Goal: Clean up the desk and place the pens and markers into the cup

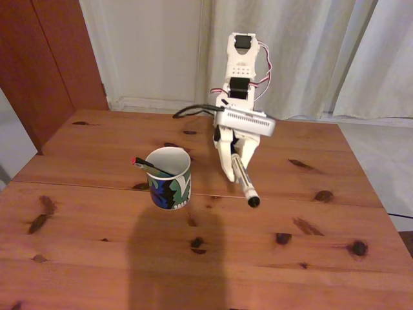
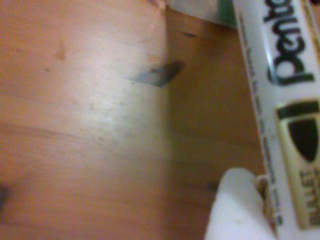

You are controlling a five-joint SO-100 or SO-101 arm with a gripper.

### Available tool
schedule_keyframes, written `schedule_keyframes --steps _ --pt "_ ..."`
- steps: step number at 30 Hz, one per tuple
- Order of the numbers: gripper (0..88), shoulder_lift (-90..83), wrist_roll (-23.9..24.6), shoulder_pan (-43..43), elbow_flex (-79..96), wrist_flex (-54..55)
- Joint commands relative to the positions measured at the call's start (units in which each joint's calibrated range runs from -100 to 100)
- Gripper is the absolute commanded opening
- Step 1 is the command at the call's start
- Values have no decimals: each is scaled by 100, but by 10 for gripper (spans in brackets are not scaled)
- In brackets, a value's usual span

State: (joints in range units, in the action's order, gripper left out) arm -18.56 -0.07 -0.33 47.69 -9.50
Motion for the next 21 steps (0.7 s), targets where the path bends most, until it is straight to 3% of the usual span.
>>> schedule_keyframes --steps 1,21 --pt "8 -730 28 -228 236 180" --pt "8 -1077 39 -1692 371 369"
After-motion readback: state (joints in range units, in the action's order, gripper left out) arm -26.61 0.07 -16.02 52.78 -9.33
